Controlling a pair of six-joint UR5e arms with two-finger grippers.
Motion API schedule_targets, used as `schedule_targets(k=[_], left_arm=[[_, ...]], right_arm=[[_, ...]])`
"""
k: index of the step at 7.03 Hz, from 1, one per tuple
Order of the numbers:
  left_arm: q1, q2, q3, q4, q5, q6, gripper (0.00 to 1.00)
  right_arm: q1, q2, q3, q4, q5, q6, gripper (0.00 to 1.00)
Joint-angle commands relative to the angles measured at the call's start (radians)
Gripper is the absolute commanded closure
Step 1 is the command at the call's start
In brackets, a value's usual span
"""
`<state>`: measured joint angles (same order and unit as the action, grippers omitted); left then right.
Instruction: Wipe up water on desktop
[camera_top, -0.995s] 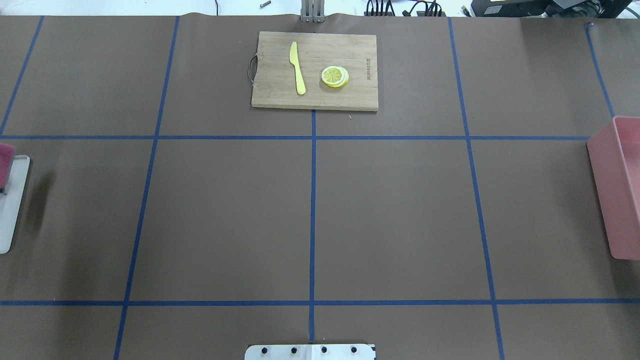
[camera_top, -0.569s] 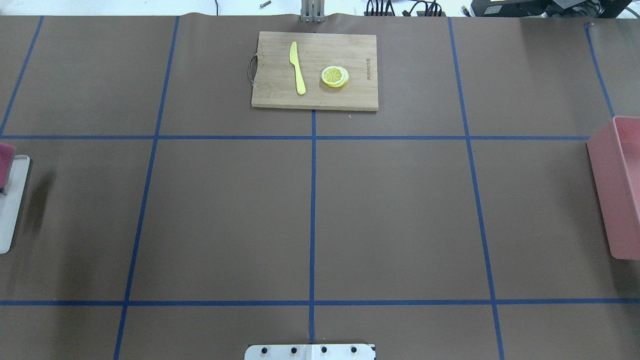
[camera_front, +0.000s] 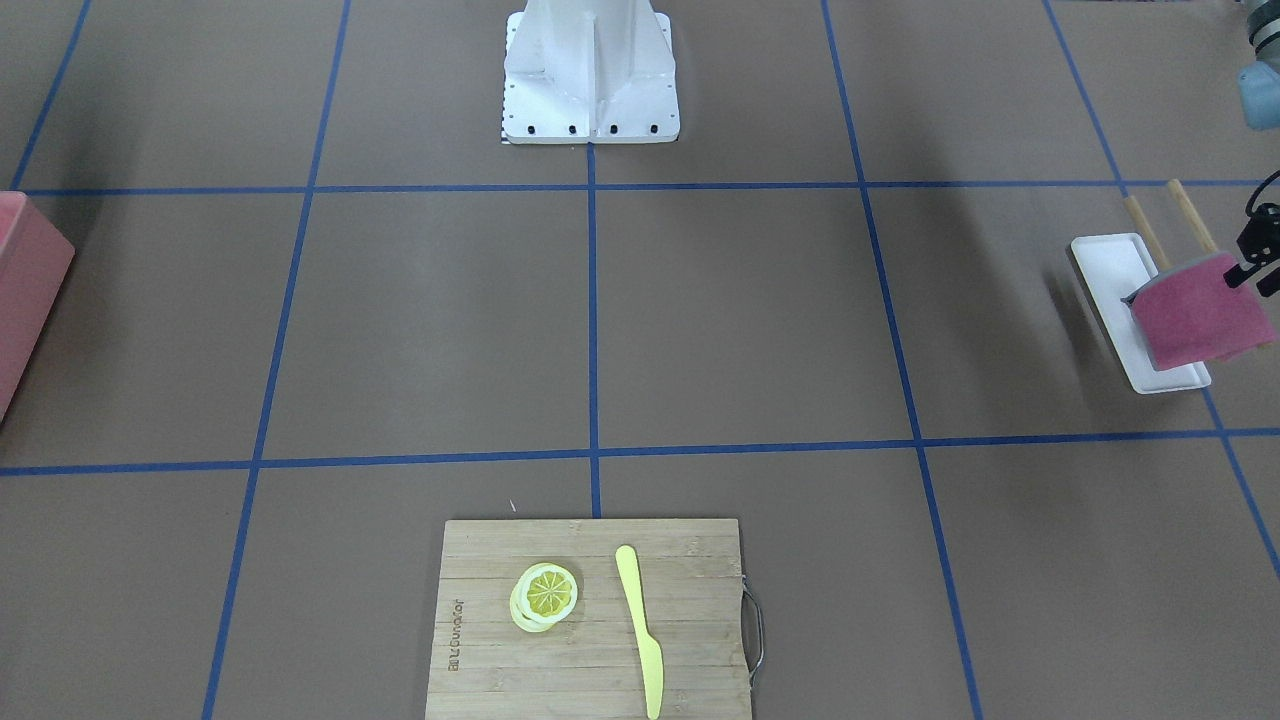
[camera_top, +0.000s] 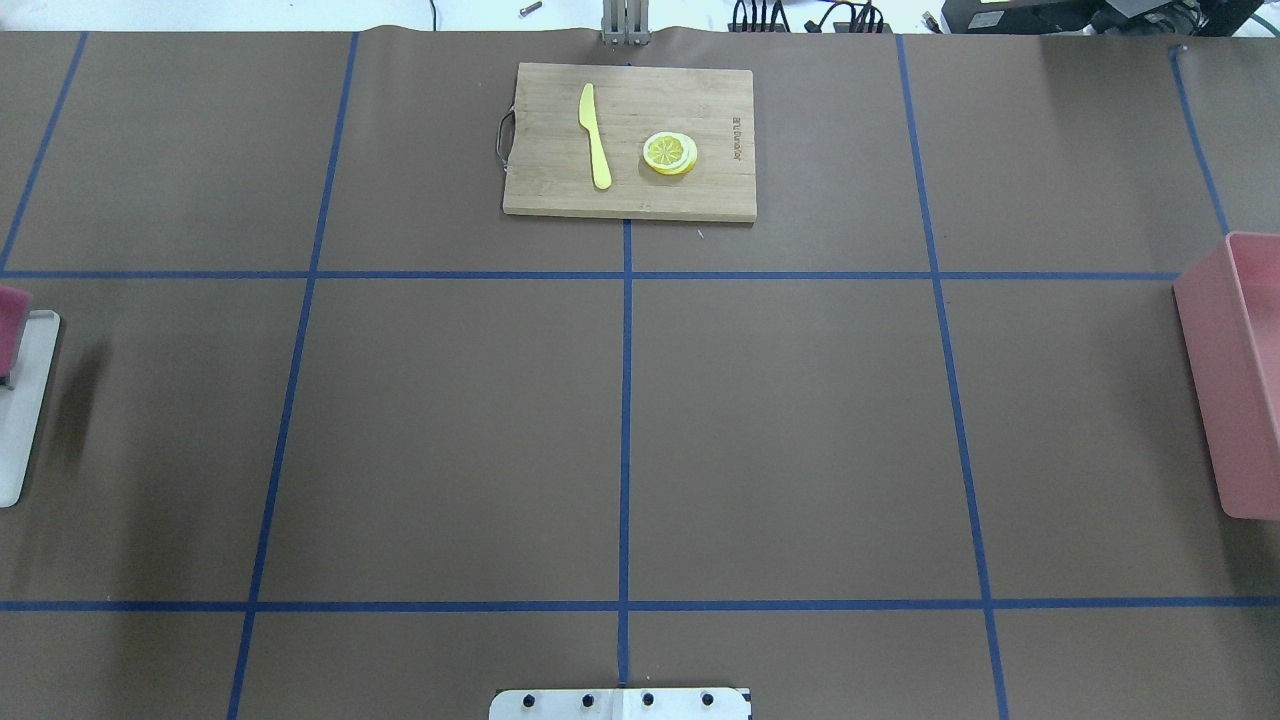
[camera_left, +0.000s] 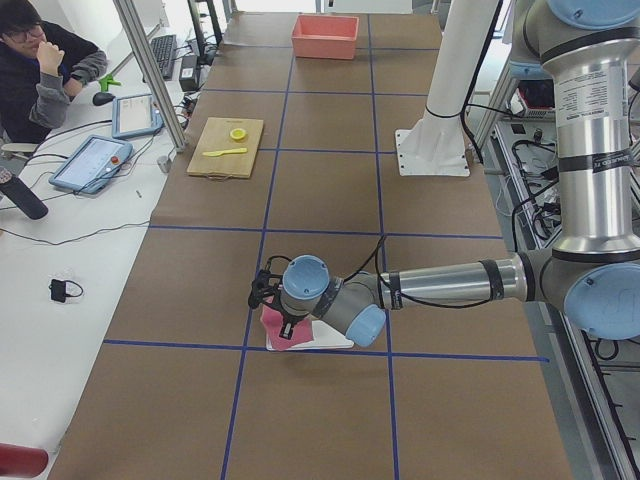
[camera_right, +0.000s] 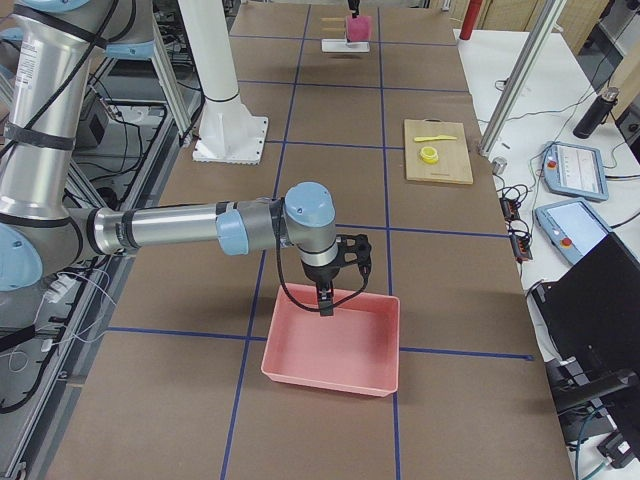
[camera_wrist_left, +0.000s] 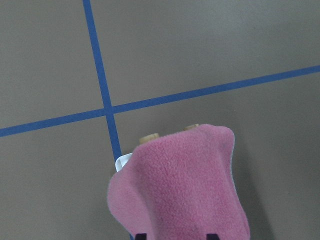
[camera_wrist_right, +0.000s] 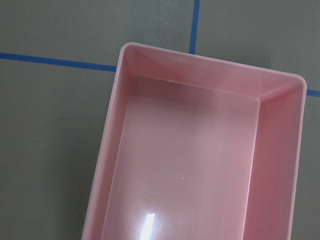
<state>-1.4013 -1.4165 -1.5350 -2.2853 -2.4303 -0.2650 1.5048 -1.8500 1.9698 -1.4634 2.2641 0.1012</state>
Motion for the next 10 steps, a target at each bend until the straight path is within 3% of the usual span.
schedule_targets(k=[1,3,7,9,10], left_arm=[[0.002,-0.004,0.000,0.000,-0.006,0.000,0.70],[0.002,-0.006,0.001,-0.002,-0.009,-0.003,0.97],[0.001,-0.007,-0.010,0.004,-0.013,-0.002,1.00],[-0.007,-0.048,-0.008,0.009,-0.100,-0.005,1.00],[-0.018,-0.089,-0.008,0.007,-0.095,-0.006,1.00]], right_arm=[[0.000,0.000,-0.002,0.000,-0.002,0.000,0.00],[0.000,0.000,-0.002,0.000,0.000,0.000,0.00],[0.000,0.000,0.000,0.000,0.000,0.000,0.00],[0.000,0.012,0.017,0.002,0.006,0.000,0.00],[0.000,0.014,0.023,0.005,0.006,-0.002,0.00]])
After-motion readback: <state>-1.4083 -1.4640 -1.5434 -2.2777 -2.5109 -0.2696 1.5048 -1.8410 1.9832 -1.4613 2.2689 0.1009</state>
